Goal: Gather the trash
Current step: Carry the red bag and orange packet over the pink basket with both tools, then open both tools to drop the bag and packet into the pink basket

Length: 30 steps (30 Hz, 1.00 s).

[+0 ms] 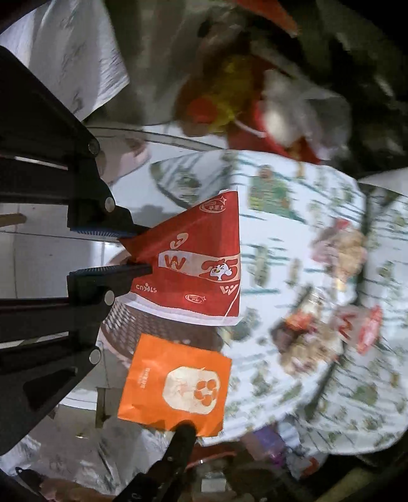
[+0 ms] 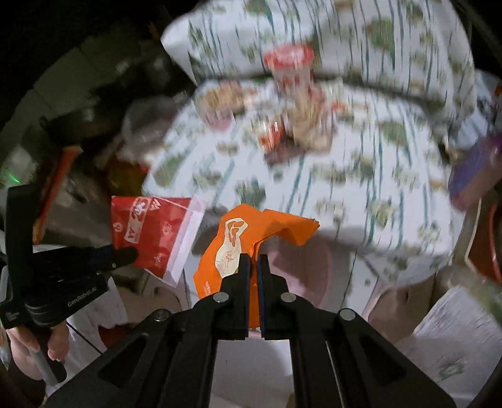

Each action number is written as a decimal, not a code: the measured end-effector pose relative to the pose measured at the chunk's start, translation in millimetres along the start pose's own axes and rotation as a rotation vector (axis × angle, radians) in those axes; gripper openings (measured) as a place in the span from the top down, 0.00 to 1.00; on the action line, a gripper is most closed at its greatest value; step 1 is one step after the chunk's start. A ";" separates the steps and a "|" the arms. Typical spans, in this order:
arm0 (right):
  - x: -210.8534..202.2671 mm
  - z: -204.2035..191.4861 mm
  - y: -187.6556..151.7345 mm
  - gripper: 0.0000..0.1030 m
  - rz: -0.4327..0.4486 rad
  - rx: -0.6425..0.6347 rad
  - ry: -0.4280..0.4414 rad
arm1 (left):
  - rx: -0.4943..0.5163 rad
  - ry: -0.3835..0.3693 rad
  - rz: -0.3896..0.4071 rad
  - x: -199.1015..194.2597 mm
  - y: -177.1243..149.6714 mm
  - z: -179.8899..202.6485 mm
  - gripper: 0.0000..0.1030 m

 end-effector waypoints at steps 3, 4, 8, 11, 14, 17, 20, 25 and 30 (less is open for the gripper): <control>26.4 8.9 -13.7 0.96 -0.065 -0.003 -0.057 | -0.067 -0.062 -0.098 27.2 -11.3 -6.2 0.83; 34.3 11.6 -17.4 0.96 -0.081 -0.011 -0.084 | -0.081 -0.087 -0.123 34.2 -14.3 -5.2 0.84; 58.5 17.5 -24.5 0.96 -0.129 -0.031 -0.140 | -0.038 -0.072 -0.215 62.7 -22.2 6.6 0.83; 74.0 19.6 -27.0 0.96 -0.152 -0.053 -0.176 | -0.033 -0.085 -0.223 71.6 -19.9 14.0 0.83; 84.3 21.8 -26.2 0.96 -0.161 -0.062 -0.190 | 0.026 -0.094 -0.179 78.9 -7.1 19.8 0.83; 90.1 22.0 -22.2 0.96 -0.152 -0.045 -0.172 | 0.034 -0.125 -0.147 84.8 1.1 22.3 0.83; 92.0 19.1 -17.8 0.96 -0.138 -0.049 -0.156 | 0.022 -0.165 -0.154 91.5 2.6 22.9 0.83; 91.5 10.9 -16.5 0.95 -0.135 -0.067 -0.154 | 0.023 -0.196 -0.171 94.7 0.2 25.7 0.80; 91.6 11.7 -14.2 0.94 -0.135 -0.046 -0.140 | 0.004 -0.171 -0.154 89.0 2.2 21.8 0.46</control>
Point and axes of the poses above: each gripper's, at about its wrist camera, not at the fingertips, and x roughly the way its jaws point, z to its right, y to its top, the point moved 7 cm from there along x, roughly the way its jaws point, and after that the axes turned 7 degrees about x, right-handed, at the moved point
